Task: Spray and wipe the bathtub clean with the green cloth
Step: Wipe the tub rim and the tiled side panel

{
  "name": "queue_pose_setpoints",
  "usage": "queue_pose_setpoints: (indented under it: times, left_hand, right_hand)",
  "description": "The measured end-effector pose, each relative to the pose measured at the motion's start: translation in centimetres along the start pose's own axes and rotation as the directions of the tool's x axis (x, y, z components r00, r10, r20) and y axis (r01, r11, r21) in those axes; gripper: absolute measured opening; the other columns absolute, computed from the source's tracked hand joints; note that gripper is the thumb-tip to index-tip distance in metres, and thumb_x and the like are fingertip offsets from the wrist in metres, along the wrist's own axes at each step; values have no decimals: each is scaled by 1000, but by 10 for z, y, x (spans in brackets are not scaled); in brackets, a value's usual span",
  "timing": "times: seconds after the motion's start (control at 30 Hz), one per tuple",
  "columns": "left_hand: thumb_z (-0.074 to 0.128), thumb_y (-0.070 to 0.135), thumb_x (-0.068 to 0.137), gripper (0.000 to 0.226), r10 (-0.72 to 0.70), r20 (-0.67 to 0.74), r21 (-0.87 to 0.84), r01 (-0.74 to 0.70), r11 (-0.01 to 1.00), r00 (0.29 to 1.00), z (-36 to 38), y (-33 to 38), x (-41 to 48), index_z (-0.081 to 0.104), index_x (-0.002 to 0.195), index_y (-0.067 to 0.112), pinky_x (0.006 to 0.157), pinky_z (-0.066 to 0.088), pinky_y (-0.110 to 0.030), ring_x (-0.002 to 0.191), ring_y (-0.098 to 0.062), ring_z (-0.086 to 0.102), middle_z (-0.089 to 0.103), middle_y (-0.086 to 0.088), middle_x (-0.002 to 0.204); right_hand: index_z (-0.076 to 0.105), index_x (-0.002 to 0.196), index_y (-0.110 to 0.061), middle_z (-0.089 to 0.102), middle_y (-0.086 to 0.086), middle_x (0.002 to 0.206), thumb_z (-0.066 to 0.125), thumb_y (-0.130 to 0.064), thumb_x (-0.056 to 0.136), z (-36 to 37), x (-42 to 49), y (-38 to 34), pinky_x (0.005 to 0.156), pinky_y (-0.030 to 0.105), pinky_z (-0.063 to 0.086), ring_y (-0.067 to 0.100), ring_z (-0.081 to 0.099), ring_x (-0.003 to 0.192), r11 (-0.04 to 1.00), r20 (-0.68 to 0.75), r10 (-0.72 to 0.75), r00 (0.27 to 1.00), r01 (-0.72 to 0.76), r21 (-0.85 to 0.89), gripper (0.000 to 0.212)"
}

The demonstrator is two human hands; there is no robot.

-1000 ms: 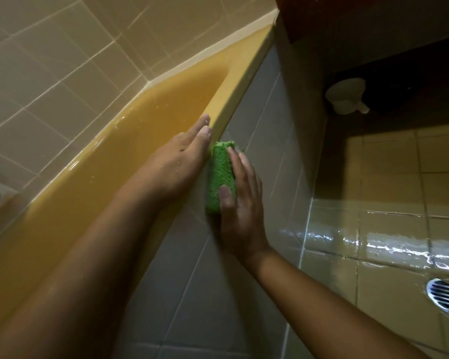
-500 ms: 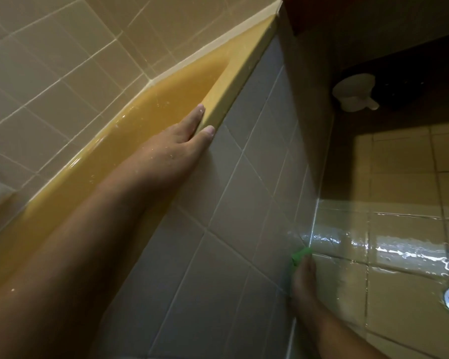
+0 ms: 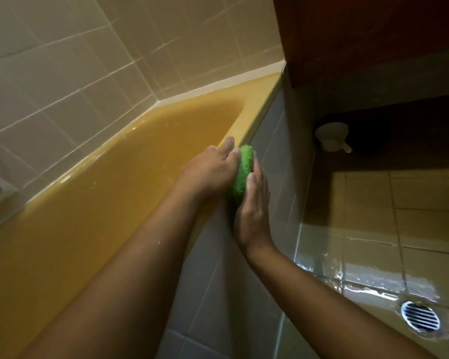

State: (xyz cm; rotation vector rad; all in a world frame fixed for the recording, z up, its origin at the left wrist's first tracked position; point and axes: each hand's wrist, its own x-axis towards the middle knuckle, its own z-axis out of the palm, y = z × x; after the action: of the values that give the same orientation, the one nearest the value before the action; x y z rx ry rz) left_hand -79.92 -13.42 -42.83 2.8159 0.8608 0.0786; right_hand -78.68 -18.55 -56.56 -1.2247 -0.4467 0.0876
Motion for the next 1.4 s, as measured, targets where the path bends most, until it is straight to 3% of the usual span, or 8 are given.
queue_pose_setpoints:
  times: [0.27,0.5,0.67,0.77,0.93,1.13,1.23,1.4]
  left_hand:
    - [14,49,112,56,46,20,-15,-46,999,999,-4,4,0,20,165,30,124,20,-39,159,-22,17,19,-5,173]
    - [26,50,112,61,90,91,87,-98,991,992,-2,10,24,3,166,35,126,14,-43,160,-28,10,-3,-4,175]
    - [40,32,112,66,130,86,128,-140,982,988,-3,15,40,5,167,28,126,6,-31,161,-19,3,-2,1,175]
    - [44,31,111,69,138,72,174,-149,973,988,3,18,50,4,167,27,126,7,-30,160,-18,6,0,4,175]
    - [45,31,110,71,163,43,208,-168,964,986,5,17,58,5,167,24,126,9,-30,160,-17,8,2,3,175]
    - [44,33,110,69,169,32,212,-172,962,985,5,17,63,8,167,23,126,12,-29,160,-19,11,5,3,175]
    - [44,30,110,68,175,40,201,-179,963,984,5,20,66,8,167,24,125,12,-28,160,-19,12,5,4,175]
    - [41,28,111,64,191,35,151,-194,969,981,4,21,73,12,167,23,125,10,-25,160,-18,10,6,2,174]
  right_hand:
    - [27,156,-47,32,-6,167,23,-60,103,-2,10,3,123,54,29,11,28,153,995,-8,-104,995,103,-5,55]
    - [32,161,-33,37,-10,164,30,-72,97,-18,36,45,122,33,28,3,33,149,999,-46,-5,999,3,-48,75]
    - [31,162,-28,36,-7,164,32,-67,98,-50,24,128,123,33,25,8,34,149,956,-95,283,954,-288,-45,75]
    - [32,162,-29,37,-18,152,36,-54,109,-65,-3,193,120,30,22,6,34,144,874,-146,484,863,-484,34,59]
    - [64,133,-33,68,5,135,39,-99,76,-81,-53,389,109,56,49,24,67,120,603,-87,797,598,-780,167,91]
    - [67,127,-11,73,19,118,30,-78,68,-71,-29,370,88,54,60,39,72,102,326,-158,944,290,-895,303,97]
    - [64,129,-20,67,14,126,29,-71,75,-54,24,293,99,56,54,39,65,112,467,-279,875,395,-843,269,82]
    - [45,153,-33,49,2,155,27,-80,85,-19,98,119,119,51,35,29,47,140,894,-252,447,858,-433,113,85]
